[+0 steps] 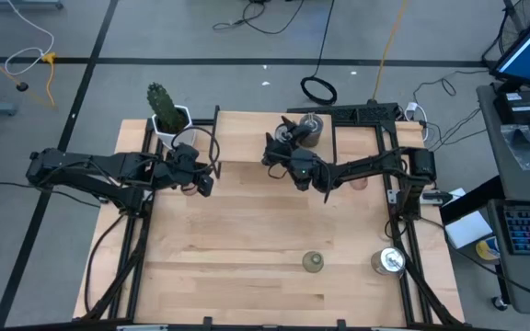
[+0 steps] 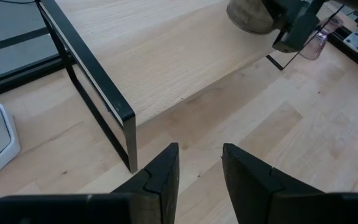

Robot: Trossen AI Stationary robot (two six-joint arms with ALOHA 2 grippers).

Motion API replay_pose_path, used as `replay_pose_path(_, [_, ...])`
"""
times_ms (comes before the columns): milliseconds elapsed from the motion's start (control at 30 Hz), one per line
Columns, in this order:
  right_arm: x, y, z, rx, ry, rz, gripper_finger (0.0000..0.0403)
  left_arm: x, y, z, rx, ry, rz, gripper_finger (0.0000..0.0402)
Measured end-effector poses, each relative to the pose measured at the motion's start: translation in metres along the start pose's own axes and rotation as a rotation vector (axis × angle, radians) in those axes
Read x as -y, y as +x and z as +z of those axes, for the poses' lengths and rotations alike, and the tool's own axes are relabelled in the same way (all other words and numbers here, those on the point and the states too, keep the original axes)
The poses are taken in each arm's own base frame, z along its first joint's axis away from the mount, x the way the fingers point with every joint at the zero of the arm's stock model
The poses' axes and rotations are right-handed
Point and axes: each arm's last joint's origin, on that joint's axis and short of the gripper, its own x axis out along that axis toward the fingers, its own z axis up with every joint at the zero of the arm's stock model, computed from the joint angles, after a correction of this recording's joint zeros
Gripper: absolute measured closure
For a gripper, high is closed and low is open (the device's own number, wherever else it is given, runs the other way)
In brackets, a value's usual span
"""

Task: Pick & Place candle stick holders
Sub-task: Put the top brown scented candle on the shelf

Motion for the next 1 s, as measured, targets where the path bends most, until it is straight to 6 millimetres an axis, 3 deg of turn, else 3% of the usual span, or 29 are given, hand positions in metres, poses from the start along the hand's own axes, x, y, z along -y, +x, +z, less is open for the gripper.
replay_pose_path(633, [0.006,0.012,-0.006,-0.027,-0.097,-0.026,0.0058,0.0,0.0,0.0,0.001,-0.001,0.0,0.0279])
replay_pose_path(1000, [0.016,-0.032,0.032,0.172,0.007,-0.059,0.0059,0.002,0.0,0.002,0.02,0.009,-0.014,0.0279])
